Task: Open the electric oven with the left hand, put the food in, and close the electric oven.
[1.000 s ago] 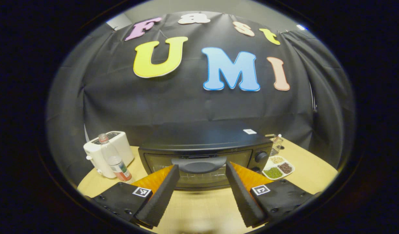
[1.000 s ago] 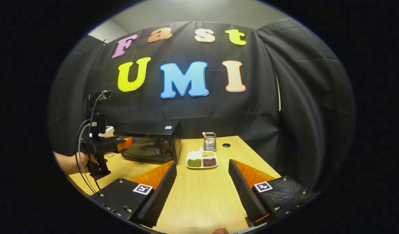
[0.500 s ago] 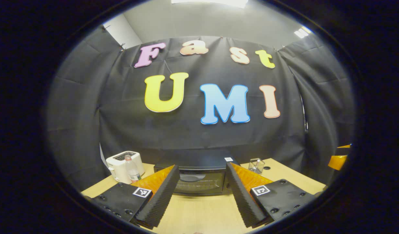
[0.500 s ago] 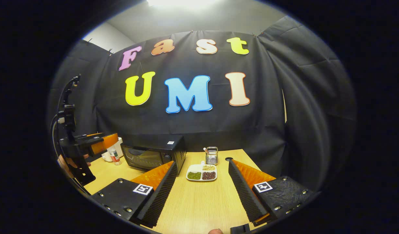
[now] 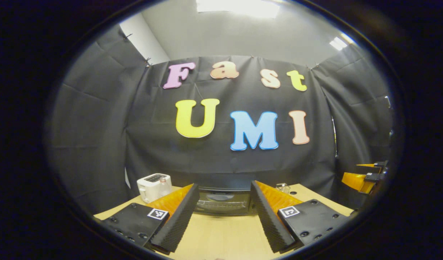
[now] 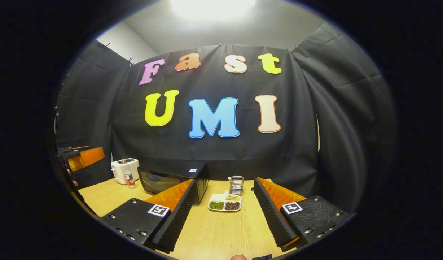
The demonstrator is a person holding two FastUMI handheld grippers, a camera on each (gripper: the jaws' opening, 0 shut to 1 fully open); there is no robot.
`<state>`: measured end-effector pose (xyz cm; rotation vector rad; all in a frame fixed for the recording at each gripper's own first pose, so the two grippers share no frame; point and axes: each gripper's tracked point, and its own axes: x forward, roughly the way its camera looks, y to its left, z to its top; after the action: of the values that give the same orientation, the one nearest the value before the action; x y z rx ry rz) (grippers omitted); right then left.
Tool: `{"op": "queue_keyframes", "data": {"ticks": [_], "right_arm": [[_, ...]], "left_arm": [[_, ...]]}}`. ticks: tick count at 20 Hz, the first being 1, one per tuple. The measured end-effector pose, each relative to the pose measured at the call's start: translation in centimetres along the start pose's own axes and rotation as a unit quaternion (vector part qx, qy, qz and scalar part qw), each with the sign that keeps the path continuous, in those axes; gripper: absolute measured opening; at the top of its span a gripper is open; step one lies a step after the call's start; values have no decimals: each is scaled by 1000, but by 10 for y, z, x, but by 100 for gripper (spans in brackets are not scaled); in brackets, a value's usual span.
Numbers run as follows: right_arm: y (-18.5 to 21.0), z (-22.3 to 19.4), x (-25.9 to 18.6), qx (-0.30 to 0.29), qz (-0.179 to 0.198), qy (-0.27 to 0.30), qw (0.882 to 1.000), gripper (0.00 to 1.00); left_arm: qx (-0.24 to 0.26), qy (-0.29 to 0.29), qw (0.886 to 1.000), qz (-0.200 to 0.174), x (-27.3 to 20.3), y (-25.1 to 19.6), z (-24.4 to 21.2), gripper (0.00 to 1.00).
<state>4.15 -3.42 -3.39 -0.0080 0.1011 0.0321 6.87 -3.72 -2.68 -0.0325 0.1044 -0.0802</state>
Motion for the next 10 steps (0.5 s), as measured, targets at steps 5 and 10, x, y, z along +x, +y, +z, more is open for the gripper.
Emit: {"op": "queue_keyframes", "data": {"ticks": [5, 10], "right_arm": [[21, 15, -5, 3, -5, -28, 1000, 98], [22, 30, -10, 8, -16, -50, 999, 98]], "left_arm": [[7, -11, 1000, 12, -27, 29, 8, 100], [13, -15, 1000, 18, -30, 45, 6, 100]]}}
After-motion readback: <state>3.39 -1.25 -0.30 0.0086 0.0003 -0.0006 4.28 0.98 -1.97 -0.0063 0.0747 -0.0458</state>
